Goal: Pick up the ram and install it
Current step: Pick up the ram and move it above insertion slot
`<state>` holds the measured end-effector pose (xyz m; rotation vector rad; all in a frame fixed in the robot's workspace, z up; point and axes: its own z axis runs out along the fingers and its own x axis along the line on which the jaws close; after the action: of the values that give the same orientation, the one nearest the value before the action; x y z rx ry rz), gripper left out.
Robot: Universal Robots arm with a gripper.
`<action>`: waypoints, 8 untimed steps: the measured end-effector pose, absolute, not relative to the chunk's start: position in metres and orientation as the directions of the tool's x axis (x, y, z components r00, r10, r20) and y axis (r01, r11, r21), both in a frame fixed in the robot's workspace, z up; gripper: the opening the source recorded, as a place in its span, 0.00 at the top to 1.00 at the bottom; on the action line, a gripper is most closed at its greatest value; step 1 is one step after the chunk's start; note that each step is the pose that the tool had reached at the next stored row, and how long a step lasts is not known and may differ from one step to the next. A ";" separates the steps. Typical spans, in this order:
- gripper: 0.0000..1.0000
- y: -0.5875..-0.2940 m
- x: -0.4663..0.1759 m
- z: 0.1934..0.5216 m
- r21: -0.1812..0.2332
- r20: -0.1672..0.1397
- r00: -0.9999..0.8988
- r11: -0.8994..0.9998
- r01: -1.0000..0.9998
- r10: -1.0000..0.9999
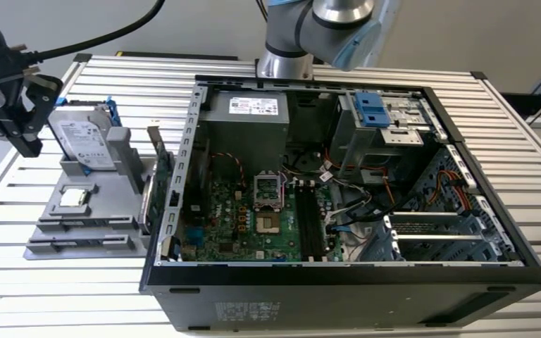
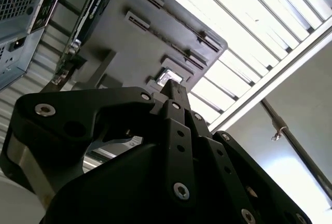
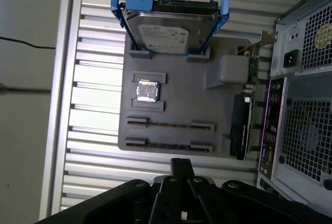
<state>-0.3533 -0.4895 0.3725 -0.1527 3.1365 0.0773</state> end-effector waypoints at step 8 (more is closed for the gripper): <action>1.00 -0.489 -0.353 0.372 0.049 -0.003 -0.994 0.993 -0.109 -0.109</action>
<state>-0.3534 -0.4895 0.3724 -0.1713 3.1358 0.0774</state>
